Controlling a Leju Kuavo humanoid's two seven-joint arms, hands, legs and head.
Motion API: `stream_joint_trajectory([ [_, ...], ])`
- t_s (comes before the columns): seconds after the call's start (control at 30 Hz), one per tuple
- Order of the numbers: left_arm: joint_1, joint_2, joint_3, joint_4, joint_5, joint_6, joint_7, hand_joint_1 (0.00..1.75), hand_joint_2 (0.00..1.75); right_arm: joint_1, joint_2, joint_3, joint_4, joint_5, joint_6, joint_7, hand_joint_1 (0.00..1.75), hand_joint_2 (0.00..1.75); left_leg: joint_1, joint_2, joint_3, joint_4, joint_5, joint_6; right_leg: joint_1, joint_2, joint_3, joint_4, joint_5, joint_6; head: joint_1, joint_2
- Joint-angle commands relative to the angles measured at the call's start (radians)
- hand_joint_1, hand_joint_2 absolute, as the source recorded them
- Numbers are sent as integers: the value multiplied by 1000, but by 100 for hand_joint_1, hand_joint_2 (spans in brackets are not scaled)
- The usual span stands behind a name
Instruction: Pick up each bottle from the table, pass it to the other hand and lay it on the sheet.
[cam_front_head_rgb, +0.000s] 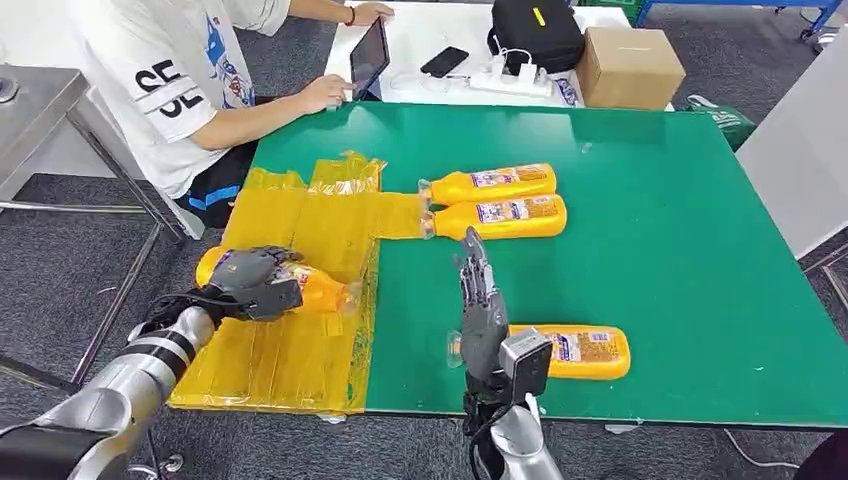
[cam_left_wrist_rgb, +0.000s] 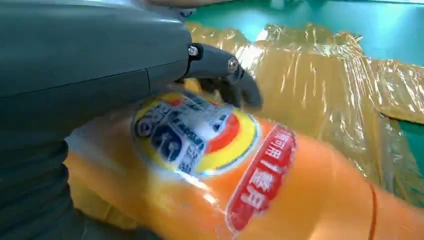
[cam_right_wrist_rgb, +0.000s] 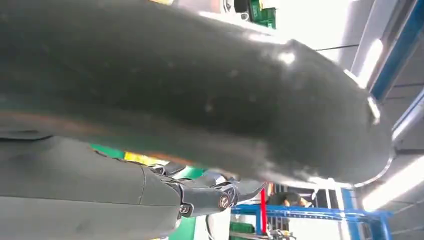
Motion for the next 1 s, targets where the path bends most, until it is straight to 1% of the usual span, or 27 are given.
stream_joint_trajectory([
  [0.03,-1,9,-19,29,-1,-10,2,10,175,-44,-4,-13,85,-6,0,3,0,0,1,2,3,-1,-1,0,1,1,3,-1,0,-1,0,0],
  [0.07,-1,9,-19,29,-1,-10,2,10,175,-44,-4,-13,85,-6,0,3,0,0,1,3,5,0,-2,-1,2,1,5,-1,-1,-2,0,0],
  [0.17,-1,9,-19,29,-1,-10,2,10,175,-44,-4,-13,85,-6,0,3,0,0,1,3,4,-1,-2,-1,1,1,4,-1,-1,-2,0,0],
  [0.2,-1,9,-19,29,-1,-10,2,5,175,-44,-4,-13,85,-6,0,3,0,0,1,2,3,0,-1,-1,1,1,3,-1,0,-1,0,0],
  [0.23,-6,13,-35,37,-6,-23,10,0,175,-47,-3,-13,91,-8,5,8,0,0,2,3,5,0,-2,-1,2,1,5,-1,-1,-2,0,0],
  [0.37,1,13,-52,37,0,-15,13,0,175,-54,0,-13,116,-9,8,13,0,0,2,3,6,0,-2,-1,2,2,6,-2,-1,-2,0,0],
  [0.43,4,15,-62,33,9,-27,10,0,175,-57,2,-17,129,-14,11,21,0,0,0,2,4,-1,-1,-1,1,1,3,-1,0,-1,0,0],
  [0.6,7,14,-69,21,52,-60,-3,0,175,-69,8,-30,164,-24,17,32,0,0,1,3,6,-1,-2,-1,2,1,5,-2,-1,-2,0,0],
  [0.63,8,11,-51,21,81,-79,-11,0,175,-71,9,-31,170,-25,18,32,0,0,1,2,4,-1,-1,-1,1,1,3,-1,0,-1,0,0],
  [0.67,7,10,-39,20,105,-106,-15,0,175,-74,10,-32,177,-26,19,33,0,0,2,3,8,-1,-3,-1,3,2,8,-2,-1,-3,0,0],
  [0.7,4,14,-25,22,144,-174,-16,0,175,-79,12,-35,188,-30,22,40,0,0,1,2,4,-1,-1,-1,1,1,4,-1,0,-1,0,0],
  [0.8,-4,48,-37,14,203,-312,-42,0,175,-89,11,-37,209,-33,29,42,0,0,2,4,6,-1,-2,-1,2,3,6,-2,0,-2,0,0],
  [0.83,-8,60,-41,10,221,-346,-55,0,0,-93,11,-36,217,-34,34,42,0,0,1,4,5,-1,-1,-1,1,3,5,-1,0,-2,0,0],
  [0.87,-13,70,-45,8,236,-376,-62,0,0,-96,11,-35,224,-34,36,41,0,0,2,4,7,-1,-2,-1,2,3,6,-2,0,-2,0,0],
  [1.0,-13,70,-45,8,236,-376,-62,0,0,-96,11,-35,224,-34,36,41,0,0,2,4,7,-1,-2,-1,2,3,6,-2,0,-2,0,0],
])
